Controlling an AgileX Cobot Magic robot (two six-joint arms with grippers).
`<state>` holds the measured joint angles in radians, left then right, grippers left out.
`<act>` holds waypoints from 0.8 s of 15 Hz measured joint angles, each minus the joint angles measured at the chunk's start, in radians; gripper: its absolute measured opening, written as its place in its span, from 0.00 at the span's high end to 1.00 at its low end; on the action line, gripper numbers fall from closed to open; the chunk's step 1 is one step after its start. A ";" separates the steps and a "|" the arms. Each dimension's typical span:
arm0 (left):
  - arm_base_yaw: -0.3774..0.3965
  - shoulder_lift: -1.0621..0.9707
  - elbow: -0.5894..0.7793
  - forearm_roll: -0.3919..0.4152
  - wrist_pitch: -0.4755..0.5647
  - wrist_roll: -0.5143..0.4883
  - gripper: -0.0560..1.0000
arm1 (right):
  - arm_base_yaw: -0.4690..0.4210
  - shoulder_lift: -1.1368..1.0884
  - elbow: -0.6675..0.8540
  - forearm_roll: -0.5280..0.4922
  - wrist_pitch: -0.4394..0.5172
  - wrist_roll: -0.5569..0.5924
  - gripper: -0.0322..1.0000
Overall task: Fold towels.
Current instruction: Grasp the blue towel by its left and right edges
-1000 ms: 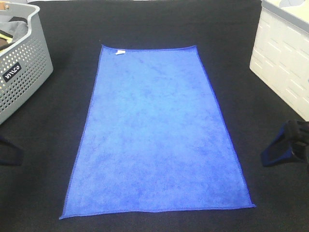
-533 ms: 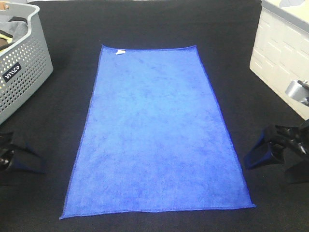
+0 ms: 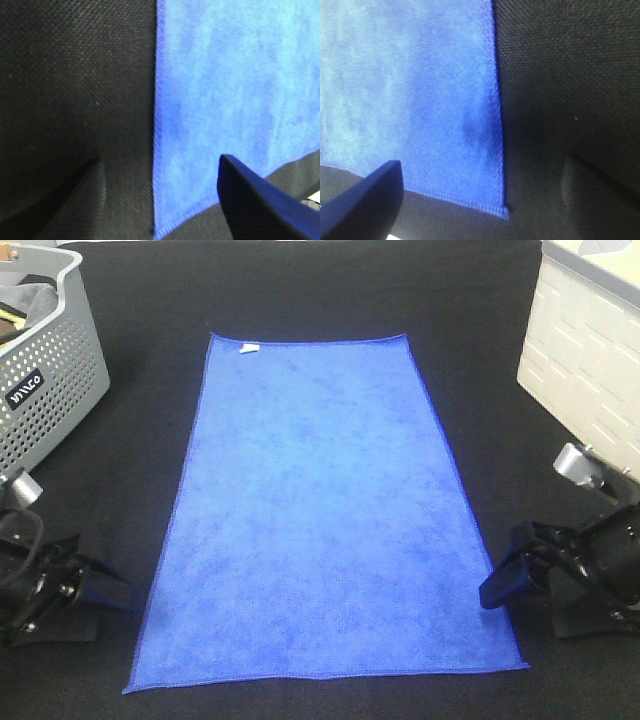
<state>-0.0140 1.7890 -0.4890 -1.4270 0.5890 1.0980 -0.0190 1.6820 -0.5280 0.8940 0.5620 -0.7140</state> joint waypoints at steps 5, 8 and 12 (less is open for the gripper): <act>-0.133 0.103 -0.046 -0.209 0.039 0.157 0.36 | -0.001 0.107 -0.014 0.194 0.035 -0.174 0.24; -0.185 0.134 -0.090 -0.220 0.045 0.151 0.38 | 0.000 0.144 -0.014 0.277 0.062 -0.247 0.31; -0.190 0.160 -0.117 -0.218 0.051 0.143 0.48 | 0.122 0.146 -0.025 0.298 -0.003 -0.256 0.35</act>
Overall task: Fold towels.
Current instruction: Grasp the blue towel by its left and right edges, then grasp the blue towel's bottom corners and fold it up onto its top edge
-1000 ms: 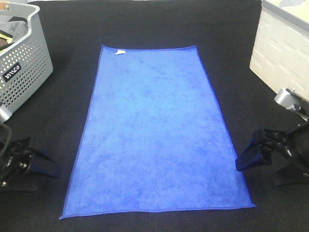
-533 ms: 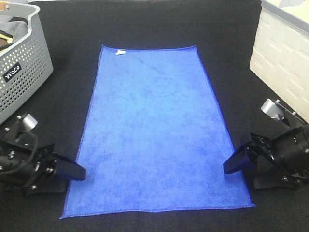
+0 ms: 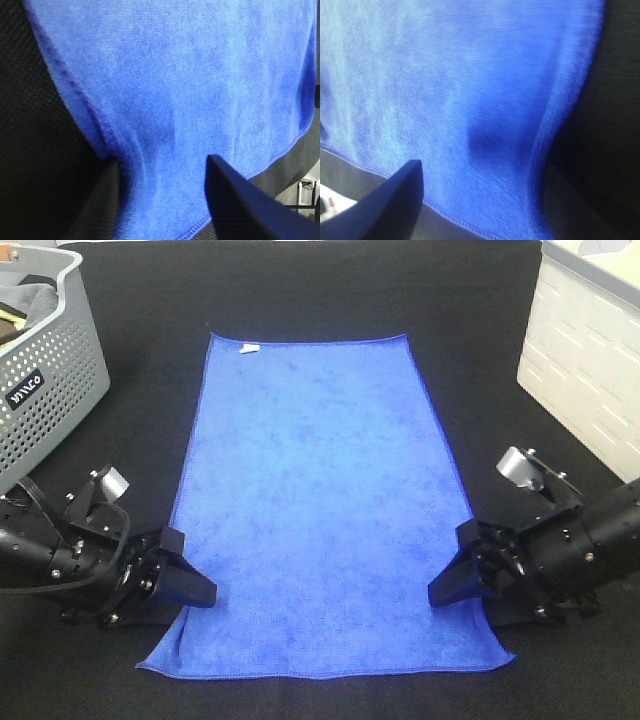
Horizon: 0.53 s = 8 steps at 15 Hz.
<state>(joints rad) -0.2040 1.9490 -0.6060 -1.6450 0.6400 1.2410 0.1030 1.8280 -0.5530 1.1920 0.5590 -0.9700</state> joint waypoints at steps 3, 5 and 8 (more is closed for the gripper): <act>0.000 0.010 -0.005 0.008 -0.036 -0.001 0.75 | 0.025 0.000 0.000 -0.007 -0.079 0.111 0.63; 0.000 0.012 -0.005 0.026 -0.046 -0.002 0.93 | 0.026 0.006 0.000 -0.016 -0.105 0.125 0.90; 0.000 -0.011 -0.005 0.093 -0.055 -0.067 0.94 | 0.027 0.003 0.000 -0.017 -0.104 0.154 0.97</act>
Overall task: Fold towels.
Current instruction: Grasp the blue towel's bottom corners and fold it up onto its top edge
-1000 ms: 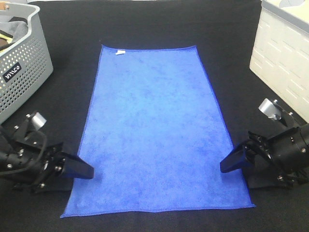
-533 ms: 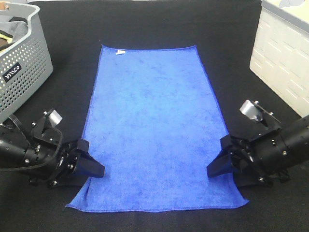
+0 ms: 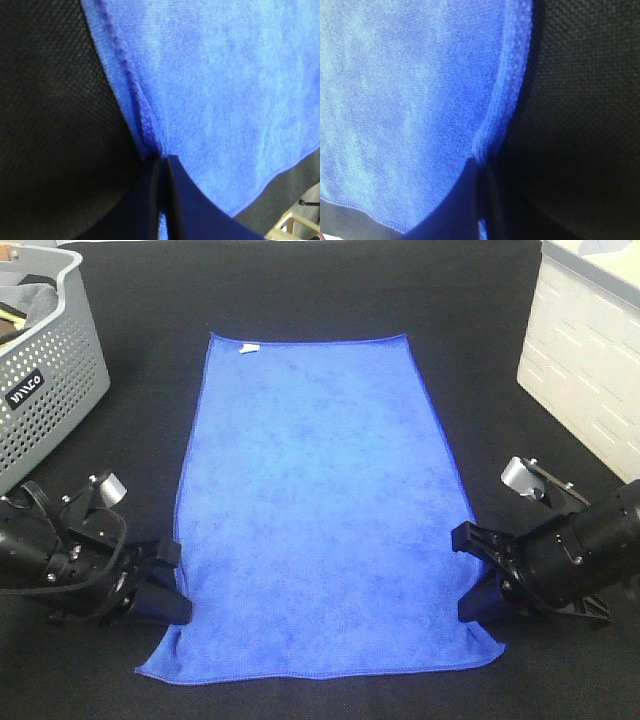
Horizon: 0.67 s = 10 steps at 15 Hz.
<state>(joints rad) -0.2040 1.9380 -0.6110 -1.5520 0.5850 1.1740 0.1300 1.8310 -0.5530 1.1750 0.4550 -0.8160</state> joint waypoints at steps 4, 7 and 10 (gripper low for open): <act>0.000 -0.136 0.019 0.252 -0.011 -0.233 0.94 | 0.000 -0.099 0.005 -0.133 0.047 0.141 0.97; 0.000 -0.236 0.118 0.331 -0.009 -0.310 0.94 | 0.000 -0.185 0.066 -0.189 0.088 0.209 0.97; 0.000 -0.324 0.205 0.340 0.001 -0.322 0.94 | 0.000 -0.256 0.166 -0.201 0.094 0.223 0.97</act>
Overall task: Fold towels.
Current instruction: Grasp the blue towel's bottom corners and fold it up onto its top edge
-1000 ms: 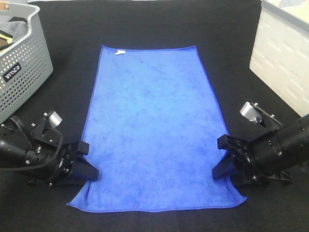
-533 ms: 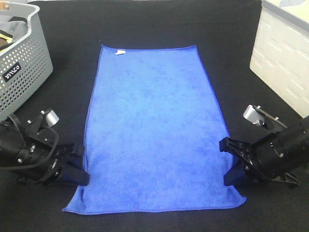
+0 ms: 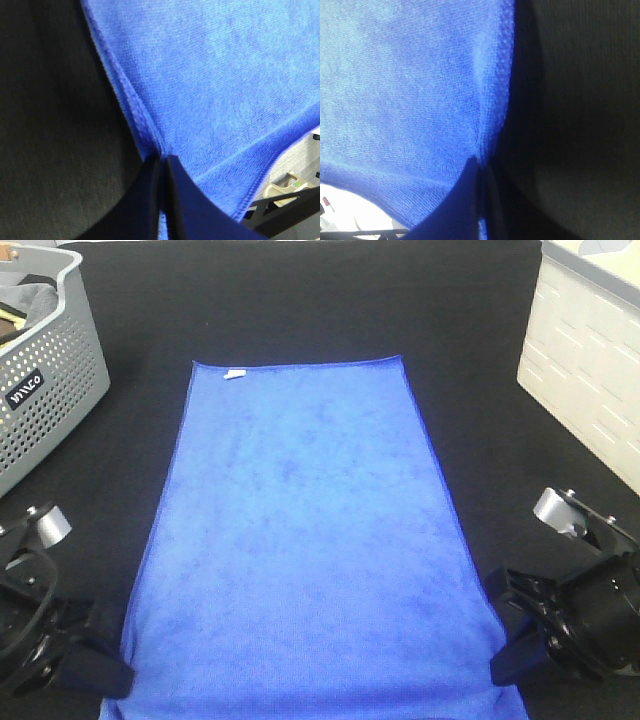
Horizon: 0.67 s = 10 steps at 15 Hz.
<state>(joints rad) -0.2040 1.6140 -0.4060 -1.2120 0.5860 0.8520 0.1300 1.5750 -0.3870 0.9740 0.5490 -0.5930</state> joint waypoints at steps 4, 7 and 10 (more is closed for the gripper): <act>0.000 -0.035 0.009 0.007 0.002 -0.016 0.94 | 0.000 -0.033 -0.001 -0.007 0.008 0.001 0.97; 0.000 -0.033 -0.099 0.113 -0.005 -0.159 0.94 | 0.000 -0.001 -0.168 -0.067 0.047 0.016 0.97; 0.000 -0.005 -0.271 0.257 -0.046 -0.298 0.94 | 0.000 0.096 -0.388 -0.106 0.075 0.064 0.97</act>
<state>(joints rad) -0.2040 1.6090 -0.6770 -0.9550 0.5400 0.5540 0.1300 1.6710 -0.7750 0.8680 0.6240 -0.5290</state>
